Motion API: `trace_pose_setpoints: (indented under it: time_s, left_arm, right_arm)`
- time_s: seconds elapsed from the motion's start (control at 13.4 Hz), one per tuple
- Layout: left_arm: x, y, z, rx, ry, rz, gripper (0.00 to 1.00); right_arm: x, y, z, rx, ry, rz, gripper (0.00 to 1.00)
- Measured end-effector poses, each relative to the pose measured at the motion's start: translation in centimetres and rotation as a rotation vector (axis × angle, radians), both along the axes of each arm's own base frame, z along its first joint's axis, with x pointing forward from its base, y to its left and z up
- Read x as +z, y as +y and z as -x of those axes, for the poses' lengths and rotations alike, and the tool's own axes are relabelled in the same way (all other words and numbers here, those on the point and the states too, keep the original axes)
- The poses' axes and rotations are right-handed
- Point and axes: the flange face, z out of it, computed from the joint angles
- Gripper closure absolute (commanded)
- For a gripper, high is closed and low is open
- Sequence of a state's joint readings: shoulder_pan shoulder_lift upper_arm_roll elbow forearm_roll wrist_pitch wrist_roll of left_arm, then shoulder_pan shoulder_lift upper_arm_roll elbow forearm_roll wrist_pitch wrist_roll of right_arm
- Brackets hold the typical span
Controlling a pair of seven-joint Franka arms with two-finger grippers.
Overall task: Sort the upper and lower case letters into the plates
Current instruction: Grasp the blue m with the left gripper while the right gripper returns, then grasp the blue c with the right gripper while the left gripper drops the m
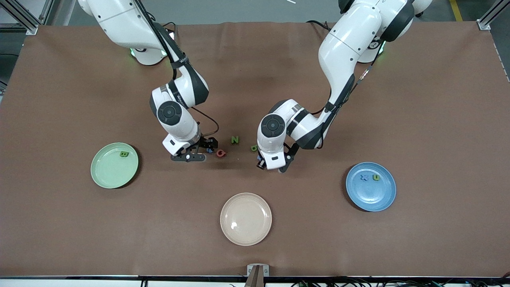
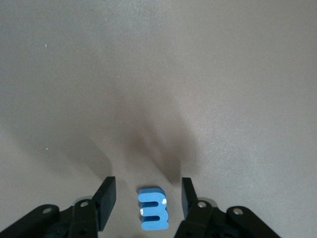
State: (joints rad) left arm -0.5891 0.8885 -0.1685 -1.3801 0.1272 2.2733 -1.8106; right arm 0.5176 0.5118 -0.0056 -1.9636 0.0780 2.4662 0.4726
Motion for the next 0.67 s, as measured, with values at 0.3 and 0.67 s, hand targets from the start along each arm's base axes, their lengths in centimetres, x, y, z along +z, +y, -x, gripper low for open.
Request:
trace_pose_setpoints:
  time_s: [0.3,0.67]
  left_arm:
    - [-0.6,-0.9,0.6,-0.013,-0.011,0.015,0.43]
    - [-0.9,-1.4,0.9,-0.02,-0.016,0.021,0.51]
  right_arm:
    - [-2.7,1.0,0.0,0.014,0.003,0.004,0.12]
    - [-3.4,2.0,0.8,0.034,0.016,0.012,0.14]
